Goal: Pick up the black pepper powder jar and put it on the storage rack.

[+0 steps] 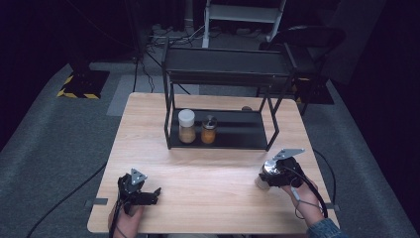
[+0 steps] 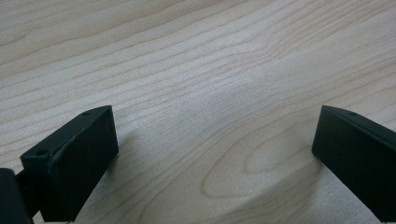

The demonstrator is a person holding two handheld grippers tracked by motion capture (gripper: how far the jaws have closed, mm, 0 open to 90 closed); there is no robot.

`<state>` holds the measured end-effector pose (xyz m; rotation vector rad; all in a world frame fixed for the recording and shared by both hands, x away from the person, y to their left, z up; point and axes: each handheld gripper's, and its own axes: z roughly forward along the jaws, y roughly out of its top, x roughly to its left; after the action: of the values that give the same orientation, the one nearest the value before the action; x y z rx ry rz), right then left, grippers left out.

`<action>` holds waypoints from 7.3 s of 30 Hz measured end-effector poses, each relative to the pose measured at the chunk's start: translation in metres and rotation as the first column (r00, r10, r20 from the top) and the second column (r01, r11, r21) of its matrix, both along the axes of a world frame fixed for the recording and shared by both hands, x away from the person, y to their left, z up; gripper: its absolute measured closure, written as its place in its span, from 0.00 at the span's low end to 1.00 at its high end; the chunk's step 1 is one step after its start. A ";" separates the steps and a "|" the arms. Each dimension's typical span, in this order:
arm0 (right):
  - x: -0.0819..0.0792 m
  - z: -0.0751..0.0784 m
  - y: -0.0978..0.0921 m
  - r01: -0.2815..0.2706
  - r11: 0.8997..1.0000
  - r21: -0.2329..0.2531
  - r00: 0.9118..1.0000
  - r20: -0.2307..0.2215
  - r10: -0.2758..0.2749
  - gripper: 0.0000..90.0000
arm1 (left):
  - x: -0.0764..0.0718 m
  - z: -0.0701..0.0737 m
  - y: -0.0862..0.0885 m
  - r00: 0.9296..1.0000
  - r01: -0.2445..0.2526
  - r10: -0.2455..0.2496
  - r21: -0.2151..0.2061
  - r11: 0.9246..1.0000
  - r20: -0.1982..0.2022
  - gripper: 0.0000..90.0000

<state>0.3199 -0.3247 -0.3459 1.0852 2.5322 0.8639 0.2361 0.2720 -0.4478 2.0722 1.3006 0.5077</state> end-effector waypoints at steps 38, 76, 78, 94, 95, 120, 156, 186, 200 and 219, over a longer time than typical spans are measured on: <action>0.088 0.093 0.056 0.005 1.000 0.011 0.999 0.038 -0.006 0.35 | 0.000 0.000 0.000 1.000 -0.002 0.002 -0.004 1.000 -0.001 0.00; 0.158 0.026 0.103 0.041 0.999 -0.014 0.999 0.005 -0.041 0.35 | 0.000 0.000 0.000 1.000 0.000 0.000 -0.001 1.000 -0.002 0.00; 0.160 0.020 0.104 0.043 0.999 -0.015 0.999 0.006 -0.043 0.35 | 0.000 0.000 0.000 1.000 -0.002 0.002 -0.003 1.000 -0.001 0.00; 0.166 -0.006 0.110 0.061 0.998 0.011 0.998 0.009 -0.061 0.35 | 0.000 0.000 0.000 1.000 0.002 -0.002 0.000 1.000 -0.001 0.00; 0.167 -0.006 0.110 0.065 0.998 0.013 0.998 0.009 -0.065 0.35 | 0.000 0.000 0.000 1.000 0.002 -0.002 -0.001 1.000 -0.002 0.00; 0.104 0.052 0.053 0.007 0.993 0.118 0.998 0.061 -0.014 0.03 | 0.000 0.000 0.000 1.000 0.000 0.000 -0.002 1.000 -0.001 0.00; -0.001 0.038 -0.042 0.004 0.988 0.152 0.994 0.111 -0.021 0.02 | 0.002 0.000 0.002 1.000 0.015 -0.015 -0.001 1.000 -0.003 0.00; -0.017 -0.055 -0.076 0.084 0.986 0.147 0.994 0.062 -0.094 0.02 | 0.002 0.000 -0.001 1.000 -0.012 0.012 -0.002 1.000 -0.001 0.00; -0.022 -0.088 -0.074 0.096 0.989 0.111 0.994 0.050 -0.102 0.02 | 0.002 0.000 -0.002 1.000 -0.015 0.015 -0.002 1.000 -0.002 0.00; -0.035 -0.104 -0.071 0.108 0.990 0.091 0.987 0.110 -0.118 0.00 | 0.001 0.000 -0.003 1.000 -0.024 0.024 -0.004 1.000 -0.001 0.00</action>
<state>0.2848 -0.3953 -0.4494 1.1566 2.3350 0.9816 0.2367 0.2693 -0.4481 2.0559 1.3268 0.5143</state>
